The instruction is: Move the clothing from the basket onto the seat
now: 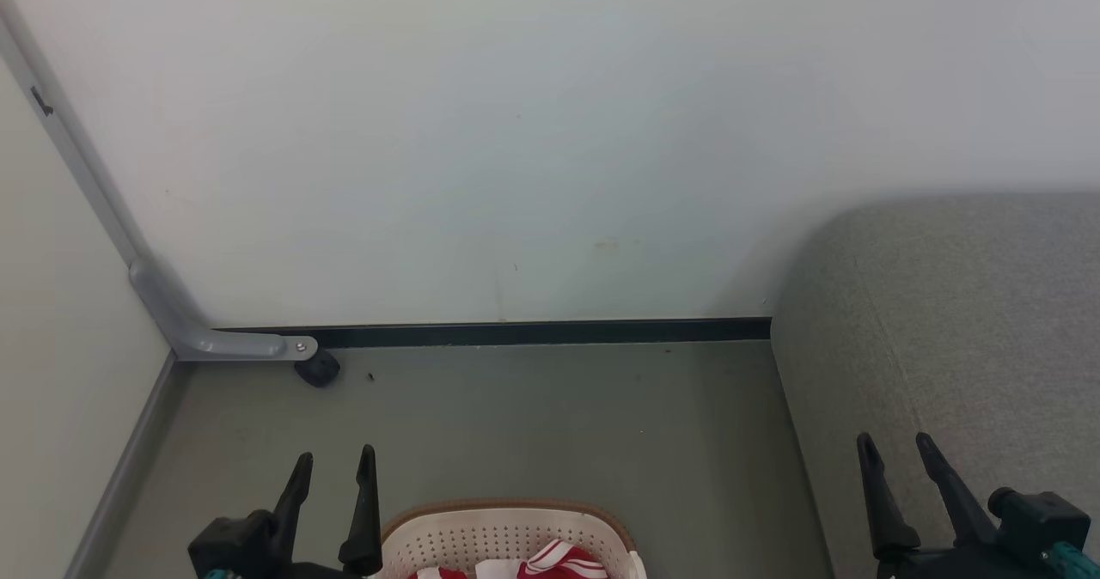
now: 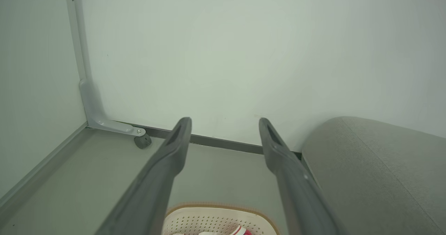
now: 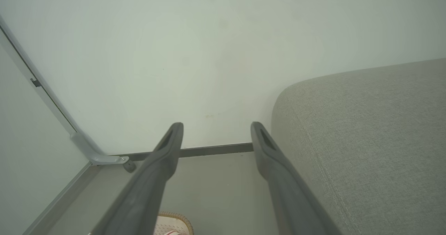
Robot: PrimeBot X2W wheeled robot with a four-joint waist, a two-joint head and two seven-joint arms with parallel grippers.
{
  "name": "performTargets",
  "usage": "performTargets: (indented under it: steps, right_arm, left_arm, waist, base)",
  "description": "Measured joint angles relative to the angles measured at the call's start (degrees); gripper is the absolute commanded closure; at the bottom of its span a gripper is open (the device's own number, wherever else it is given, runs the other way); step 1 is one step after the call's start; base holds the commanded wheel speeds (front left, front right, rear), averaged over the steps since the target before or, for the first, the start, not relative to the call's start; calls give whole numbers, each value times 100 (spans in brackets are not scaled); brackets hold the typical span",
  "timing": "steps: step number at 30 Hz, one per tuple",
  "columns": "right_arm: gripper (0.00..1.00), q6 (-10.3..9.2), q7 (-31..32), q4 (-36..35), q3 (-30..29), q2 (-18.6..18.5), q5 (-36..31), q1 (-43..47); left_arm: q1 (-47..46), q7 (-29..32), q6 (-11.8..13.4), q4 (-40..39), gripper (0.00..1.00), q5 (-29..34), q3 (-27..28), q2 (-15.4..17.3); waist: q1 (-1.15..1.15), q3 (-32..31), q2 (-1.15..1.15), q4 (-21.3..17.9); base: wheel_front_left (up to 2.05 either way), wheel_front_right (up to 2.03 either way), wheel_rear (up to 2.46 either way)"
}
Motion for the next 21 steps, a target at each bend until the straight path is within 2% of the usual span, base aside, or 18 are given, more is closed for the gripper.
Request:
performTargets:
  steps: [12, 21]
  right_arm:
    - [0, -108, -246, -4, 142, -109, -783, 1]
    - [0, -193, -247, -3, 22, -92, -780, 7]
  left_arm:
    - [-23, -253, 151, 192, 0, 691, -102, -40]
    - [-30, -253, 151, 355, 0, 680, -56, -121]
  waist:
    - [0, -9, 0, 3]
    - [0, -15, 0, -2]
  base:
    - [0, 0, 0]
    - [0, 0, 0]
